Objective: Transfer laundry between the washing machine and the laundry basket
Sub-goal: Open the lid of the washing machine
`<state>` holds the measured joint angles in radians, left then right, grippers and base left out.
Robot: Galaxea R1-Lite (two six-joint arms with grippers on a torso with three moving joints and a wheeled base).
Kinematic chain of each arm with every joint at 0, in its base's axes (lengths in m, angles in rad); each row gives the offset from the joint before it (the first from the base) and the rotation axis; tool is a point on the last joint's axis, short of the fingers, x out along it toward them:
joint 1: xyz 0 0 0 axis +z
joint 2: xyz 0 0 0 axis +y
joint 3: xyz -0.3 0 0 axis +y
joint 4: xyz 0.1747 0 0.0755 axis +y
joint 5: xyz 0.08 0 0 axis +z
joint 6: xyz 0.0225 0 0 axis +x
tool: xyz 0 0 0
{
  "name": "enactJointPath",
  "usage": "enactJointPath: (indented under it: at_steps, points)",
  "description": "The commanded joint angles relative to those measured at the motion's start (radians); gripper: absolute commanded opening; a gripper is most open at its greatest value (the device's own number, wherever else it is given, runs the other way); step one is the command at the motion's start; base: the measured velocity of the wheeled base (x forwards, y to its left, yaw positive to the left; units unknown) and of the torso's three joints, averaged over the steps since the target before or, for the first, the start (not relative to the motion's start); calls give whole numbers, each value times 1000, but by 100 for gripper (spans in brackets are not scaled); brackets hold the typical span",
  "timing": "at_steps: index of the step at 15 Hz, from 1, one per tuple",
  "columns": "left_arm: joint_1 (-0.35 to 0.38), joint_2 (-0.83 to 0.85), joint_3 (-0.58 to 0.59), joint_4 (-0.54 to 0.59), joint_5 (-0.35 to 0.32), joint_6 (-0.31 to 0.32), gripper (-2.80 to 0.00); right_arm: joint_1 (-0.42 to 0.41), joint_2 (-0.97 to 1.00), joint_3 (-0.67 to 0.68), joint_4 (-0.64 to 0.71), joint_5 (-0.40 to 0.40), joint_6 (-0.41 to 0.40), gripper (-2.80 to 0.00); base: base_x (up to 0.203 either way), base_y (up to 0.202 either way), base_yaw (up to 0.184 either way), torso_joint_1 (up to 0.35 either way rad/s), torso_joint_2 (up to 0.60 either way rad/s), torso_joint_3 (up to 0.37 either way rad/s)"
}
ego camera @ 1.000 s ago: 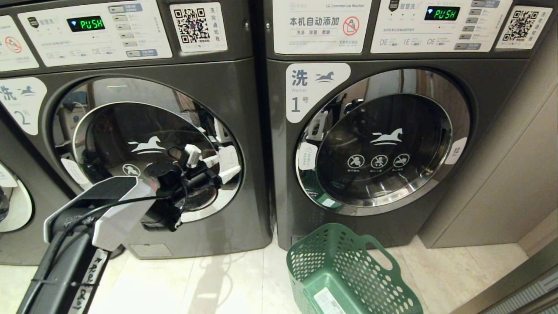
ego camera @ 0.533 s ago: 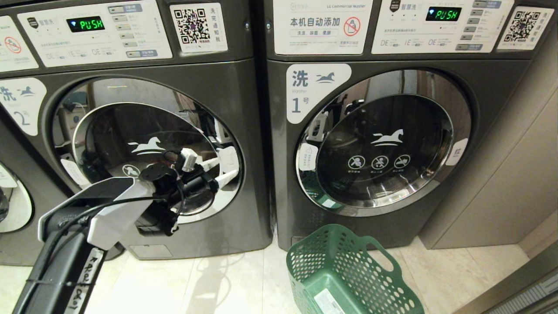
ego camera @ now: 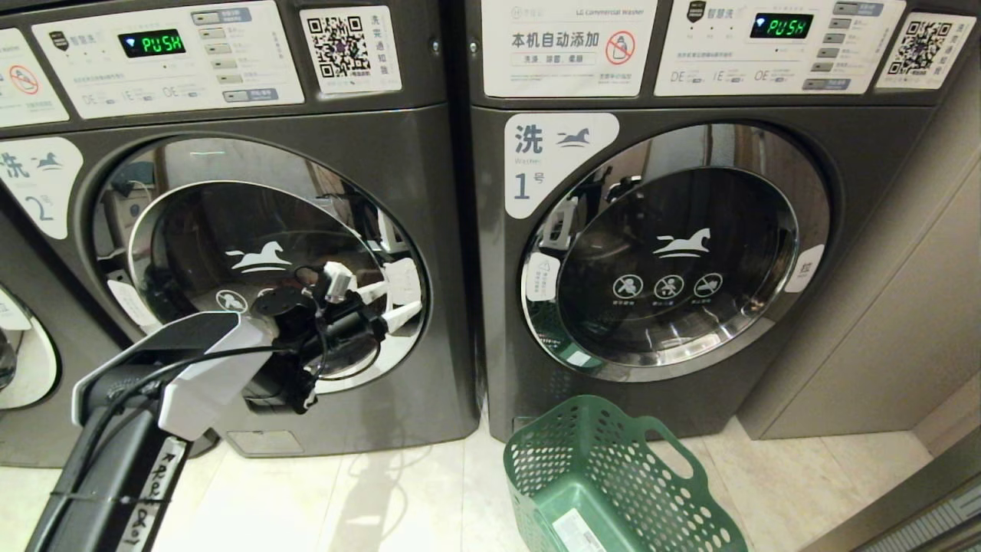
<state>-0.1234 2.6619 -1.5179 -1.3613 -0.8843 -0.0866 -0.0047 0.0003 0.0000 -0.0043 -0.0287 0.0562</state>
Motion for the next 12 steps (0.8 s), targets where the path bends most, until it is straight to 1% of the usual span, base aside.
enactJointPath:
  at_steps: [1, 4, 5, 7, 8, 12]
  points:
    - [-15, 20, -41, 13, -3, -1, 0, 0, 1, 0, 0, 0, 1, -280, 0, 0, 0, 0, 0, 0]
    - [-24, 25, -53, 25, -7, 1, 0, 0, 1, 0, 0, 0, 1, -280, 0, 0, 0, 0, 0, 0]
    - [-24, 24, -53, 24, -24, 2, 0, 0, 1, 0, 0, -2, 1, -280, 0, 0, 0, 0, 0, 0]
    - [-24, 24, -53, 20, -78, 2, 0, 0, 1, 0, 0, 0, 1, -280, 0, 0, 0, 0, 0, 0]
    - [-24, 24, -54, 15, -93, 3, 0, 0, 1, 0, 0, 0, 1, -280, 0, 0, 0, 0, 0, 0]
    - [-53, 26, -53, -25, -110, 3, 0, 0, 1, 0, 0, 0, 1, -280, 0, 0, 0, 0, 0, 0]
